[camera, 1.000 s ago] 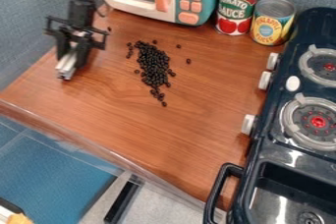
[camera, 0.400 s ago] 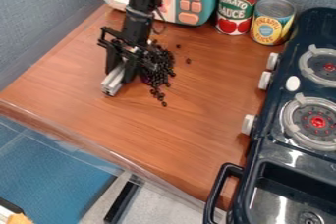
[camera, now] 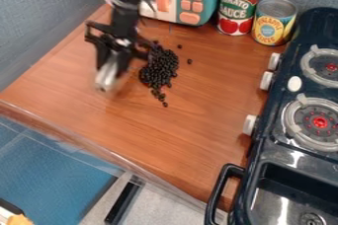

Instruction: Sweep into pile

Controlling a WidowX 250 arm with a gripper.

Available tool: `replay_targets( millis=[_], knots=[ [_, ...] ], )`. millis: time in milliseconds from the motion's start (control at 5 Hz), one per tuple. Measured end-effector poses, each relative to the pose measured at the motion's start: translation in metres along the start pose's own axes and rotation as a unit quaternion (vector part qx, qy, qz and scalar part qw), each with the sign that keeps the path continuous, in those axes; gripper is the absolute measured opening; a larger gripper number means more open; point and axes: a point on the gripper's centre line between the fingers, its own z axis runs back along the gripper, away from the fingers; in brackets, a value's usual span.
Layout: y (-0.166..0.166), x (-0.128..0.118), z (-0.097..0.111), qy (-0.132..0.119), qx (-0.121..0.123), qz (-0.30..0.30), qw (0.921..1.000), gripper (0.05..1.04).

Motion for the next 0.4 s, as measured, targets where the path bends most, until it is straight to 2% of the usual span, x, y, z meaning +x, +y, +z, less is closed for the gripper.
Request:
replay_targets(
  millis=[200,400],
  knots=[
    [0.028,-0.006,0.001,0.017,-0.005,0.082,0.9965,0.383],
    [0.041,0.003,-0.003,0.057,0.001,0.142,0.9882,0.383]
  ],
)
